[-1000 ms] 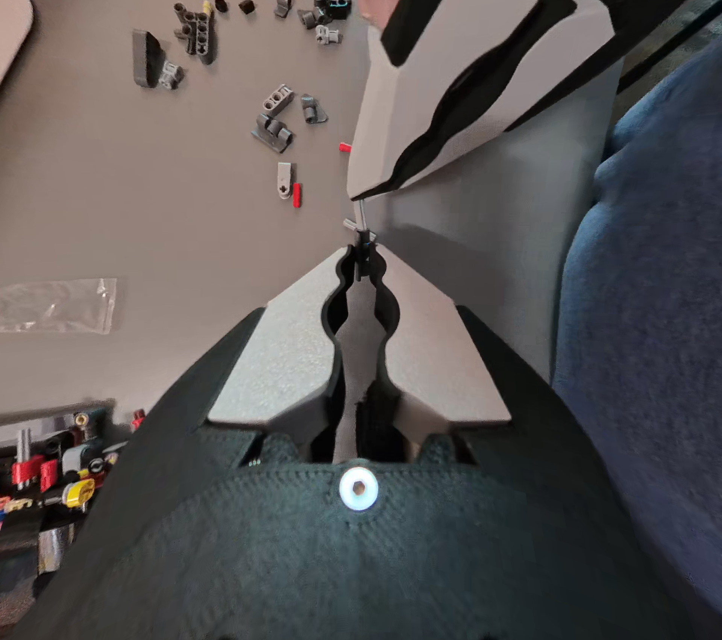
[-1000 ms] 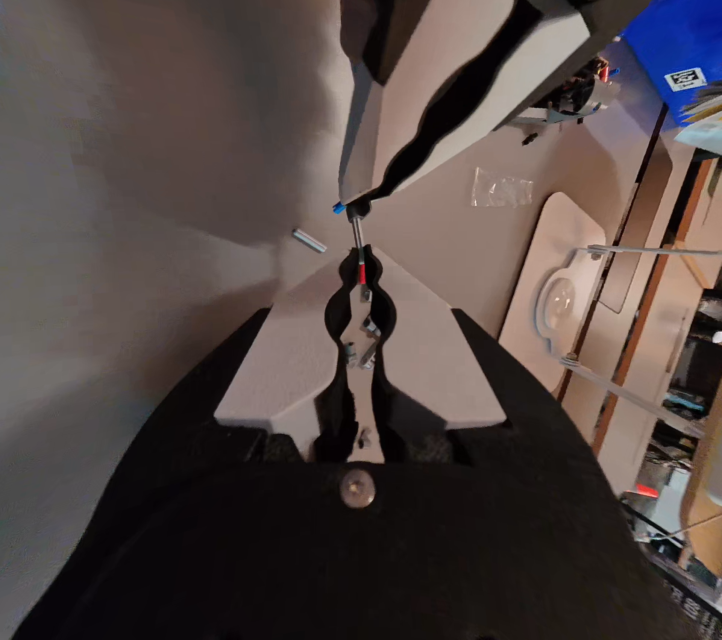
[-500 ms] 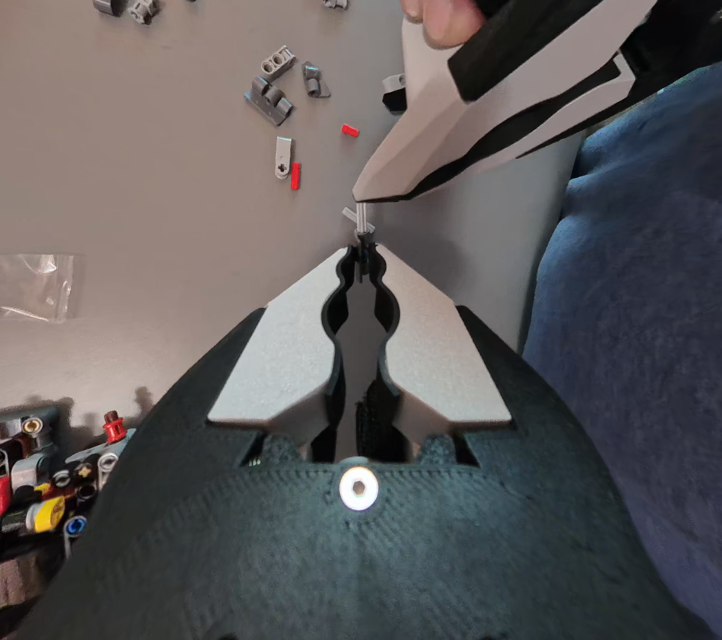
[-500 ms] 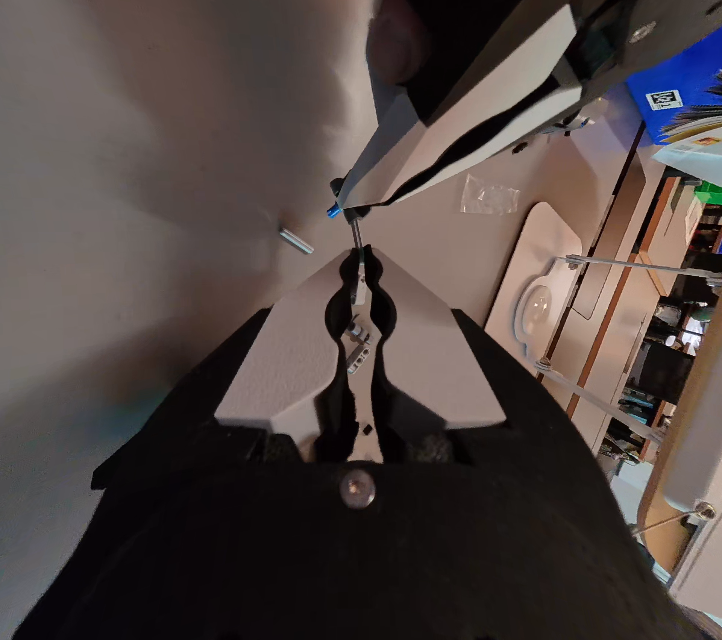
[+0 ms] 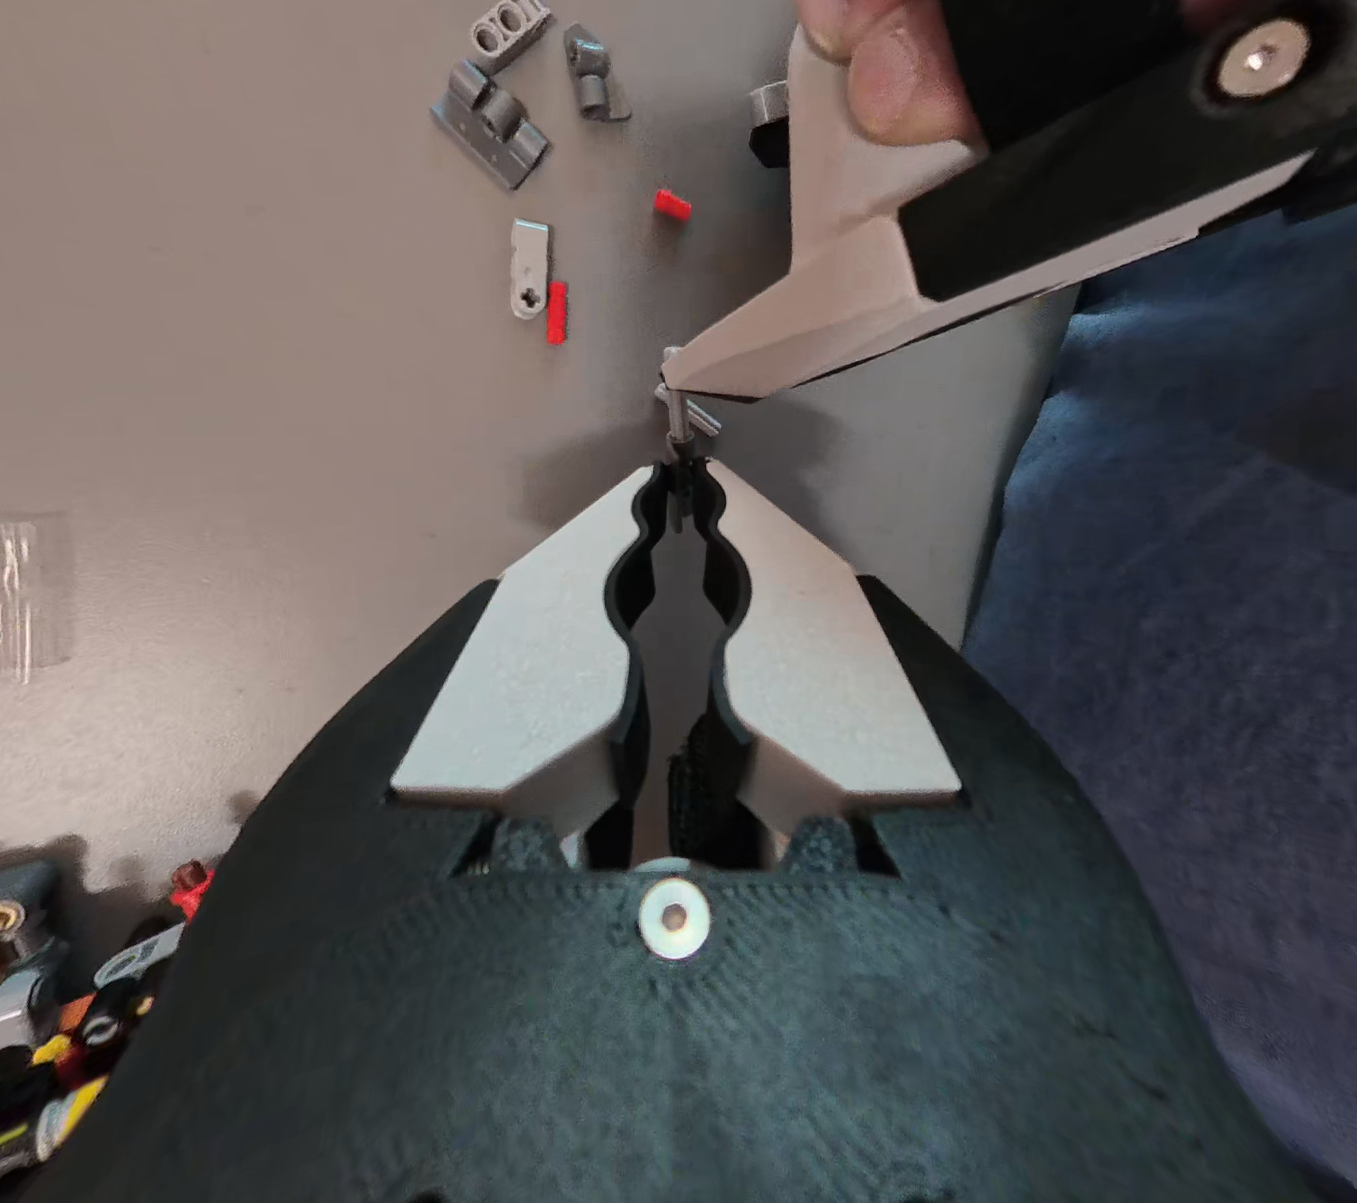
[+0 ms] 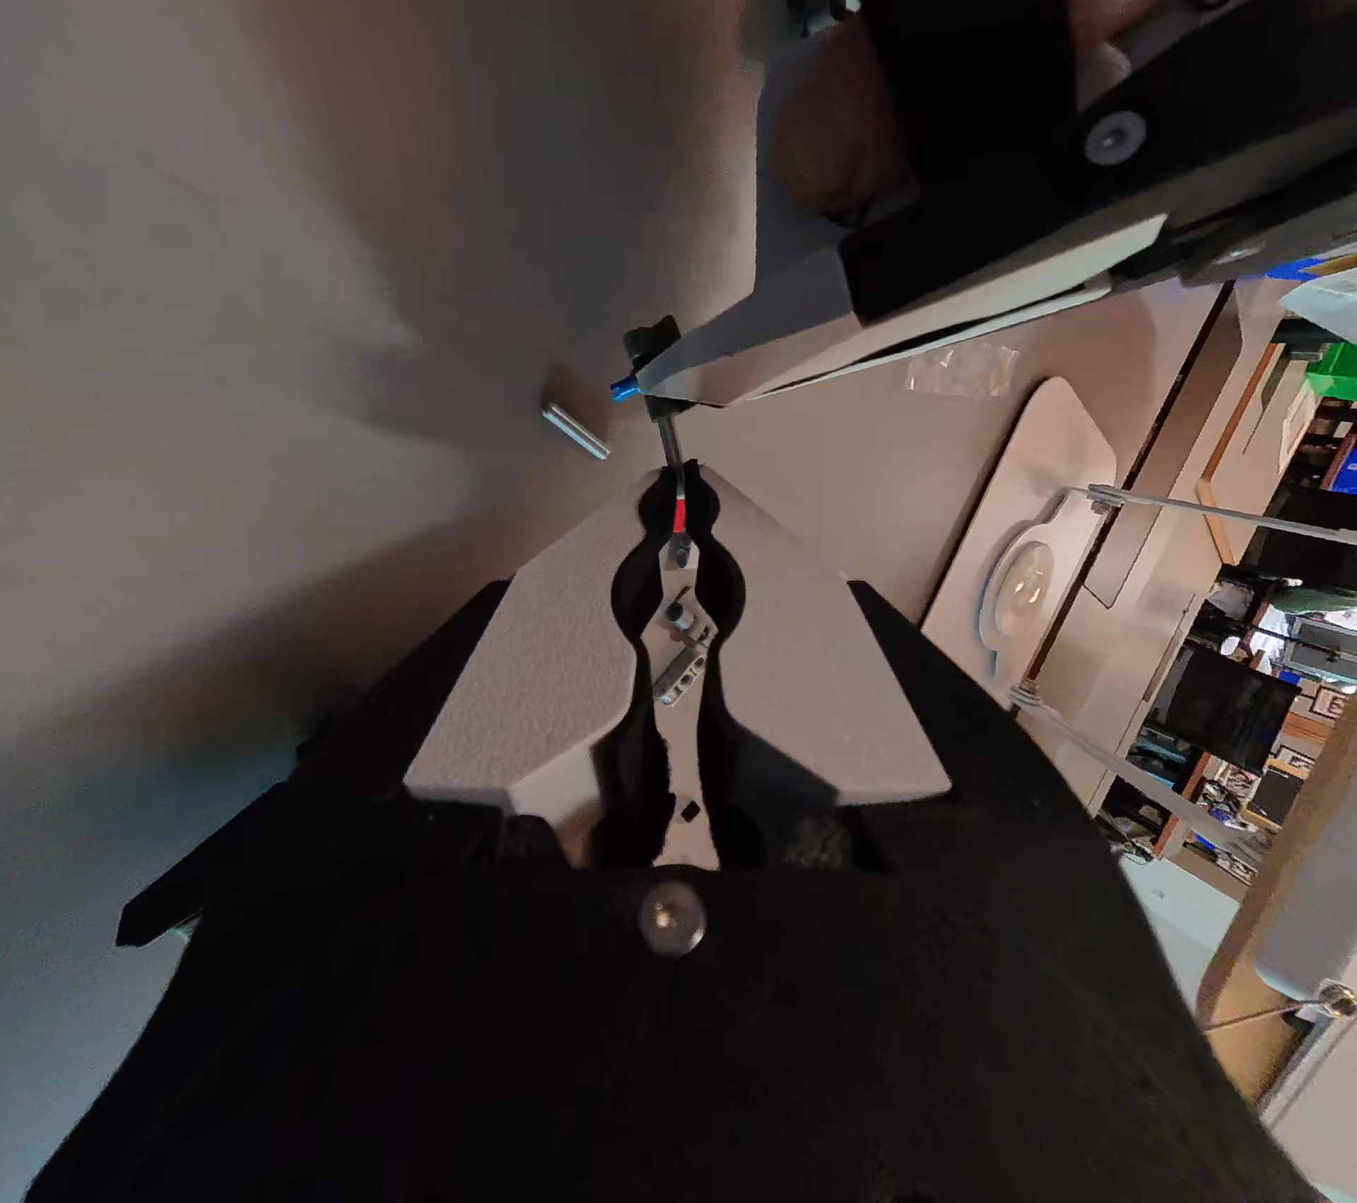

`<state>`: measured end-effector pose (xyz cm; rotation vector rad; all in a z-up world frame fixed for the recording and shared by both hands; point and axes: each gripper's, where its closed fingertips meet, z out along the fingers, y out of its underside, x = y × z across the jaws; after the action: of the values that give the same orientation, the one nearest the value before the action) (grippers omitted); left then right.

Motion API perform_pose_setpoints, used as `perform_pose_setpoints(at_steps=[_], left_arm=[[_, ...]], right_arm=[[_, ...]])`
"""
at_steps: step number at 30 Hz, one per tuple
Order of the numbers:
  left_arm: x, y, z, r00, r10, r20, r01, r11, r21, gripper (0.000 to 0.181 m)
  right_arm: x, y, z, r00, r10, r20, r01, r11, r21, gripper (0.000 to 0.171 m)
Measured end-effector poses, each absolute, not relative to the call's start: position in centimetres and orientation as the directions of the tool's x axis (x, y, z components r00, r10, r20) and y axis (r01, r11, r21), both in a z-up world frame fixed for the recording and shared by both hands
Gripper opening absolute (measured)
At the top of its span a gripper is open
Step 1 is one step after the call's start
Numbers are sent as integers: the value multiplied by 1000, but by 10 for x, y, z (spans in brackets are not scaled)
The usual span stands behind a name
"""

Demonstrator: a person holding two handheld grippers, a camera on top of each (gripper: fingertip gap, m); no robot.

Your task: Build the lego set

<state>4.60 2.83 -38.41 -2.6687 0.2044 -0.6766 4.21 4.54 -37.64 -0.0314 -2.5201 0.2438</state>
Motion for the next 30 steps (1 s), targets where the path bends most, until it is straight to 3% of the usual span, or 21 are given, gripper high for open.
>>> perform_pose_setpoints(at_steps=[1,17,19,21,25,27,30], left_arm=[[46,28,-385,871,-224,437,-46,-923,-382,5],[45,37,-394,813,-146,564,5,-966,-258,5],[44,34,-394,824,-152,546,-14,-968,-249,5],[46,31,-394,814,-155,559,-17,-970,-244,5],[42,33,-394,826,-163,539,-20,-965,-261,5],[42,34,-394,824,-156,545,-4,-963,-270,4],[42,36,-394,820,-143,554,24,-959,-283,5]], right_arm=[[42,45,-378,-820,81,567,-29,983,-183,0],[43,40,-390,-810,55,584,-49,986,-161,0],[44,39,-389,-830,136,541,-4,968,-250,0],[43,44,-389,-829,133,543,-2,971,-240,0],[41,50,-374,-843,267,467,88,925,-370,0],[41,56,-367,-842,393,368,201,864,-462,20],[46,49,-370,-810,560,172,383,728,-568,33]])
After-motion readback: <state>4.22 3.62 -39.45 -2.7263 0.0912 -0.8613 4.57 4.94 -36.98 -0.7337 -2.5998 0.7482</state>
